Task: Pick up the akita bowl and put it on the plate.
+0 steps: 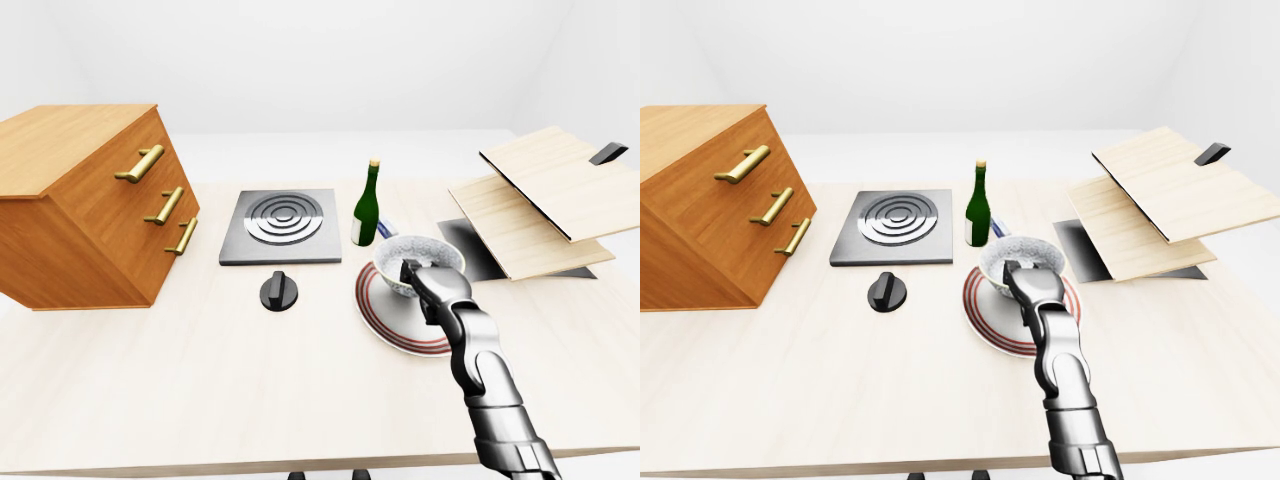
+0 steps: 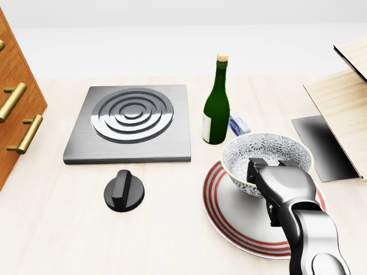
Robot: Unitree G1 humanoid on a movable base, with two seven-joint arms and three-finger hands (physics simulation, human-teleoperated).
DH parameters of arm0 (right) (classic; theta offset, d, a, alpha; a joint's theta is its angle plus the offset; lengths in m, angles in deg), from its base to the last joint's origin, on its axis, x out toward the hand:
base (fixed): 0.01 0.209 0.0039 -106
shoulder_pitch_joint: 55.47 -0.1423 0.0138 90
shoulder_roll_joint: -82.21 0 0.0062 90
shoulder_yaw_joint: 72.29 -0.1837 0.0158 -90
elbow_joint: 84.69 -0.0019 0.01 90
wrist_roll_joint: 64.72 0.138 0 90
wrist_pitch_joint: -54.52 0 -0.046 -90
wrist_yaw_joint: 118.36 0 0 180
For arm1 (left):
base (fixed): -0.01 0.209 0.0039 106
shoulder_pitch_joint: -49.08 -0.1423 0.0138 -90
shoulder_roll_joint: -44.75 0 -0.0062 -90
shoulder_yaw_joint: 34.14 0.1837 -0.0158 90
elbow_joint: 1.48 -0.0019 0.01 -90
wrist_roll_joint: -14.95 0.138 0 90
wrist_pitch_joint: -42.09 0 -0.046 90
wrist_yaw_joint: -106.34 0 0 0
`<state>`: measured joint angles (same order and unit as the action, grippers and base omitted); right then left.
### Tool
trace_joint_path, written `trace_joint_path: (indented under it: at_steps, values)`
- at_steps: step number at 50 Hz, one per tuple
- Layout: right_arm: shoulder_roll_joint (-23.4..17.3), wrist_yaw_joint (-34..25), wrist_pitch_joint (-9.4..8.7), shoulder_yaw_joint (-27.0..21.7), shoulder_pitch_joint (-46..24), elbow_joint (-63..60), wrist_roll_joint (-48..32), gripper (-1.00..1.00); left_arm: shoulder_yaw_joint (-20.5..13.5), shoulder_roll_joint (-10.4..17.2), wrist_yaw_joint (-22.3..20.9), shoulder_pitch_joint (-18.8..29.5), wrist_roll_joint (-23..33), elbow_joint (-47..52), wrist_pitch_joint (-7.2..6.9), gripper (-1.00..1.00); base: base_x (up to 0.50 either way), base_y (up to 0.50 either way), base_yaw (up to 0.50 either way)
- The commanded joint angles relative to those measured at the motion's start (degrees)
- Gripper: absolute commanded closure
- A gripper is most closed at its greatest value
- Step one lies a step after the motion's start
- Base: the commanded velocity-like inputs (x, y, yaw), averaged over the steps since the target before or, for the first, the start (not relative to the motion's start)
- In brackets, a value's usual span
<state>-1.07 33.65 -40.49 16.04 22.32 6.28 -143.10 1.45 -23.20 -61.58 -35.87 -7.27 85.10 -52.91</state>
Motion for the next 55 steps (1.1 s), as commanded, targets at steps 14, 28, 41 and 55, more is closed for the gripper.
trace_joint_path:
  at_steps: [14,28,41,55]
  values:
    - [-0.45,1.89,0.0,-0.24,0.25,1.21,-0.98,1.0,-0.04,-0.08,0.04,0.02,0.16,0.25,0.0,-1.0,0.0,0.0,0.0]
    - [0.0,4.97,0.0,0.42,0.13,4.77,0.03,1.0,-0.13,0.01,0.07,-0.02,0.14,0.52,0.0,-1.0,0.0,0.0,0.0]
    - [-0.29,5.97,0.0,0.58,1.22,5.09,0.9,1.0,0.3,-0.08,0.19,0.0,0.16,-0.21,0.0,-1.0,0.0,0.0,0.0]
    - [-0.37,5.46,0.0,0.41,2.0,4.7,0.87,1.0,-0.03,-0.02,0.06,-0.01,0.17,0.2,0.0,-1.0,0.0,0.0,0.0]
